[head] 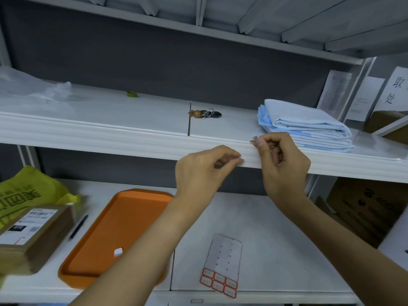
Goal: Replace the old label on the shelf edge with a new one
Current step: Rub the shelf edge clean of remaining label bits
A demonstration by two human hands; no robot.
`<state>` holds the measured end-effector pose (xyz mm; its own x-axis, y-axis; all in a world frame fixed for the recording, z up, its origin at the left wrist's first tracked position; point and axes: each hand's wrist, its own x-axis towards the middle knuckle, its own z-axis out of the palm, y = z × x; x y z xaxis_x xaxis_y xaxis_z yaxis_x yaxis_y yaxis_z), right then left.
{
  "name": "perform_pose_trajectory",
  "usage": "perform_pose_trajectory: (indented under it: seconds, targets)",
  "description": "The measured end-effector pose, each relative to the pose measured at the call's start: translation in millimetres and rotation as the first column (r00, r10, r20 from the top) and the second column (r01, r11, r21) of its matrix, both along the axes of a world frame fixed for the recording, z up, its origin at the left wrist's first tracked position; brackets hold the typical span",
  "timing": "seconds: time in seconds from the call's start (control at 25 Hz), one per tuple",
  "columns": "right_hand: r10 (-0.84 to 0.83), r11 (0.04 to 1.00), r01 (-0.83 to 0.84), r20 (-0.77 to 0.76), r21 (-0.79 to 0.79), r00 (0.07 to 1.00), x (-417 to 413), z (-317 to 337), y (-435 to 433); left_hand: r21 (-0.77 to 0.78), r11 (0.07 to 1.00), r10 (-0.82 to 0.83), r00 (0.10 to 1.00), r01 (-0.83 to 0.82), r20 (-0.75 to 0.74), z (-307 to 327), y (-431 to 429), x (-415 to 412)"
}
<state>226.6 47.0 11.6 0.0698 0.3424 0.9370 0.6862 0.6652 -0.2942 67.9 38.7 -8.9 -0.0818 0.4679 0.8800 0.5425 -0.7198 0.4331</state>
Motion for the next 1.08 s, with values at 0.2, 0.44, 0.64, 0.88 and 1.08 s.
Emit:
perform_pose_trajectory:
  seconds: [0.2,0.44,0.64,0.88,1.08]
  targets:
    - [-0.009,0.999,0.01,-0.017,0.032,1.0,-1,-2,2,0.258,0.961,0.113,0.993,-0.1,-0.036,-14,11,1]
    - [-0.016,1.0,0.016,-0.01,-0.007,1.0,-1,-2,-1,0.351,0.902,0.293,0.953,-0.25,-0.077,-20,15,2]
    - [-0.044,0.999,0.044,-0.014,0.015,0.999,-2,-6,0,0.215,0.949,0.216,0.972,-0.232,0.097,-19,8,-7]
    - [-0.039,0.995,0.038,0.015,0.093,0.999,-12,-14,-2,-0.075,0.978,0.203,0.974,-0.195,0.104,-11,-7,-9]
    - [-0.012,0.995,0.012,-0.001,0.098,1.0,-13,-14,-4,-0.26,0.961,0.133,0.979,-0.09,0.152,-7,-6,-11]
